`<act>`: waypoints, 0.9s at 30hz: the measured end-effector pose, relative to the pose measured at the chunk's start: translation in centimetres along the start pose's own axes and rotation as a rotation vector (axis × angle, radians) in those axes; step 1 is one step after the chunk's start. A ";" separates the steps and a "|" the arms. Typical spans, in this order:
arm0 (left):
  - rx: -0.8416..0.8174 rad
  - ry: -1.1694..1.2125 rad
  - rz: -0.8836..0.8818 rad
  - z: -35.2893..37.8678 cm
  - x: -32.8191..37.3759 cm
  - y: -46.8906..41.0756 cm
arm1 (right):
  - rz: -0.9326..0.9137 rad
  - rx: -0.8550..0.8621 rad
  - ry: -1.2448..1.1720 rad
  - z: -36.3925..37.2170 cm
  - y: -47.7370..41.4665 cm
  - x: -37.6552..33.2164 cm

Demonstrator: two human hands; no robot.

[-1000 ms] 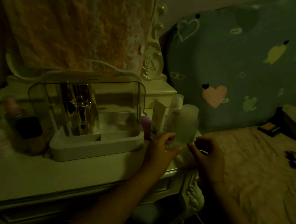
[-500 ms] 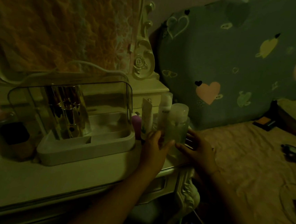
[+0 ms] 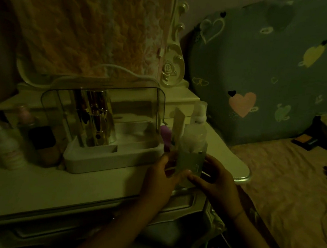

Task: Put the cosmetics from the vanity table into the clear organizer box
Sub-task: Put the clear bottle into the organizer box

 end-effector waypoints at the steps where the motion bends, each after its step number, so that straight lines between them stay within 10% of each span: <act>1: 0.028 -0.001 -0.004 -1.1 -0.2 0.4 | -0.007 -0.014 -0.007 0.9 0.1 -0.4; 27: 0.370 -0.064 0.030 -14.9 1.7 -9.9 | 0.013 -0.129 0.023 16.7 -13.3 0.5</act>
Point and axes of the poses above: each hand's wrist, its own y-axis away from the middle knuckle, its own z-axis out of the palm, x = y × z, the point moved 7 cm from there along -y, towards the middle knuckle, and after that the axes turned 9 degrees about -z, right-handed, at the moved point
